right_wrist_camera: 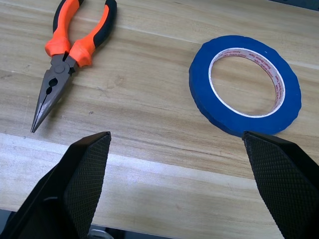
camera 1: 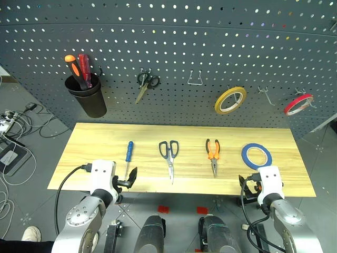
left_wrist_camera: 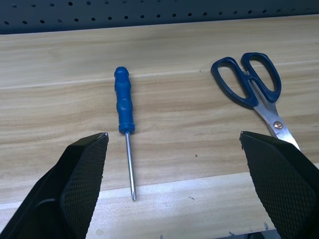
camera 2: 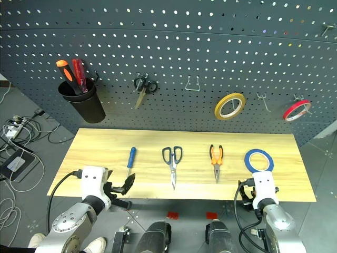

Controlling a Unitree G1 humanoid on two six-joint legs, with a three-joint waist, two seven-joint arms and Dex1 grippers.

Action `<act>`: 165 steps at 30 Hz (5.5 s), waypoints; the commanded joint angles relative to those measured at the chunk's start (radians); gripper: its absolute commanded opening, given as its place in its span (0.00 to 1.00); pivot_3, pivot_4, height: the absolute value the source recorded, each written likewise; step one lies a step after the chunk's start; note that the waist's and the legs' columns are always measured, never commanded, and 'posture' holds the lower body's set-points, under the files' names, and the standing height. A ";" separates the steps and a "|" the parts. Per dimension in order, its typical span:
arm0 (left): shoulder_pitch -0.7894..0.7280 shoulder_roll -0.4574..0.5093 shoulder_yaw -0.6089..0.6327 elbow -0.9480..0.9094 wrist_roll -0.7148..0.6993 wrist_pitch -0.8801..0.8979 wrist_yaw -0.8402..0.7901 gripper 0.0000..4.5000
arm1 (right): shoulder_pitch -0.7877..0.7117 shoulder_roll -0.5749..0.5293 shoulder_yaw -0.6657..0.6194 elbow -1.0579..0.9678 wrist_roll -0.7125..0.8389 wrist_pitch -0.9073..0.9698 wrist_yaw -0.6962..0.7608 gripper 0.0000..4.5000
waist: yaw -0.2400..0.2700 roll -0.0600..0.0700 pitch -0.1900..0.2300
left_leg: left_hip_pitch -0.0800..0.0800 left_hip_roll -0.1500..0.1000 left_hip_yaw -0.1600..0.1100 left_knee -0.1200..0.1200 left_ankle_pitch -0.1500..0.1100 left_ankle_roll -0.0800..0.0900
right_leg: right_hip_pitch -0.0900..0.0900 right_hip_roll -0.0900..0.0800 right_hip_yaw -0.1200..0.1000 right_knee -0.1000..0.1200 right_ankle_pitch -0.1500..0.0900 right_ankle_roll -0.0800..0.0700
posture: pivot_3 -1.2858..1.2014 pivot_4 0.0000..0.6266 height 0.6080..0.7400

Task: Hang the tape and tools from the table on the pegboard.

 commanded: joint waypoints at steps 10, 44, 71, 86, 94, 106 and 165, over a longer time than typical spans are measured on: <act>-0.114 0.077 -0.025 -0.026 -0.037 0.056 -0.085 0.99 | -0.030 -0.061 0.026 -0.038 -0.008 -0.024 0.052 1.00 | 0.000 0.001 0.038 | 0.000 0.000 -0.001 0.000 0.000 0.000 | 0.000 0.001 0.000 0.000 0.000 0.000 | 0.56 0.54 1.00; -1.057 -0.180 -0.540 1.049 0.195 -0.657 -0.766 0.99 | -0.546 -0.056 -0.053 0.499 0.037 -0.047 0.044 1.00 | -0.038 -0.004 0.159 | -0.005 0.001 0.007 0.002 0.000 0.000 | -0.008 0.003 0.001 0.004 0.001 0.000 | 0.53 0.73 1.00; -1.069 -0.241 -0.482 1.041 0.189 -0.632 -0.776 1.00 | -0.545 -0.057 -0.058 0.544 0.041 -0.041 0.013 0.16 | -0.041 -0.006 0.171 | -0.011 0.001 0.008 0.004 0.001 -0.001 | -0.015 0.002 0.001 0.008 0.001 0.001 | 0.51 0.68 1.00; -0.826 -0.120 -0.428 0.415 0.041 -0.180 -0.707 1.00 | -0.281 -0.032 0.057 0.031 -0.200 -0.167 -0.157 0.16 | -0.057 0.005 0.146 | -0.019 0.002 0.007 0.005 0.005 -0.008 | -0.022 -0.003 -0.001 0.007 0.002 0.002 | 0.49 0.42 1.00; -0.774 -0.099 -0.385 0.318 -0.016 -0.070 -0.614 1.00 | -0.138 -0.070 0.109 -0.060 -0.446 -0.396 -0.289 0.16 | -0.056 0.004 0.060 | -0.020 0.000 0.009 0.003 0.005 -0.008 | -0.021 -0.003 -0.001 0.003 0.002 0.002 | 0.49 0.31 1.00; -0.892 -0.187 -0.360 0.416 -0.036 -0.095 -0.517 1.00 | -0.353 -0.058 0.111 0.135 -0.465 -0.644 -0.324 0.16 | -0.056 0.004 -0.002 | -0.017 -0.003 0.011 0.003 0.005 -0.008 | -0.018 -0.001 -0.001 0.001 0.002 0.002 | 0.50 0.26 1.00; -0.403 0.068 -0.296 0.235 0.028 -0.188 -0.423 1.00 | -0.544 0.214 0.181 0.151 -0.099 0.399 -0.050 0.99 | -0.054 0.005 0.056 | -0.007 0.001 0.009 0.004 -0.001 0.004 | -0.011 -0.001 0.004 0.006 0.002 0.001 | 0.54 0.63 1.00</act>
